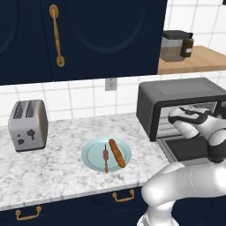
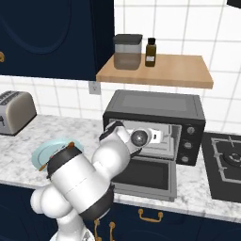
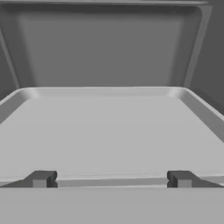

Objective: Pick up the kebab skewer and baguette bread, and place them inside the toaster oven. Close the toaster oven door and start by setting the timer.

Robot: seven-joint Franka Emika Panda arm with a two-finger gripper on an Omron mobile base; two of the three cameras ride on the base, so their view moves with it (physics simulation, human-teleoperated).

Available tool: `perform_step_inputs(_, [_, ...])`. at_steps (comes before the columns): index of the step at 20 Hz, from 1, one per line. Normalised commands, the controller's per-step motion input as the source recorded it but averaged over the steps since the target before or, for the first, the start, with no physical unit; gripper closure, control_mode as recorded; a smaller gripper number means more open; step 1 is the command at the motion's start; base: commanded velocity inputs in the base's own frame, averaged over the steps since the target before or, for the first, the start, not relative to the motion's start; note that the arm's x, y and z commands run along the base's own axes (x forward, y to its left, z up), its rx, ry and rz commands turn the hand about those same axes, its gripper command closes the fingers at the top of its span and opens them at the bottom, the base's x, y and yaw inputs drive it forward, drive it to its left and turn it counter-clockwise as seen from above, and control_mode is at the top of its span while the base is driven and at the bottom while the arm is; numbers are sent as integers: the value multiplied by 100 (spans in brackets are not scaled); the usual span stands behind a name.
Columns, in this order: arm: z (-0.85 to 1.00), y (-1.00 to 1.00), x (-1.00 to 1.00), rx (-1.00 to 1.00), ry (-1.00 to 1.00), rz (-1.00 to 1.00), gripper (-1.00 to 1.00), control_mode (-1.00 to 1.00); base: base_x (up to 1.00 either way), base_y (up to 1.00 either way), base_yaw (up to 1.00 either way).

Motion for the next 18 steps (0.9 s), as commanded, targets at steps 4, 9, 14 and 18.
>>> perform_step_inputs(4, [0,0,8,0,1,0,-100,-100,0,0,0])
perform_step_inputs(9, [0,-2,0,0,-8,0,-100,-100,0,0,0])
perform_step_inputs(14, [4,-7,-1,0,-7,0,-100,-100,0,0,0])
perform_step_inputs(18, [9,-7,-4,0,0,0,-100,-100,0,0,0])
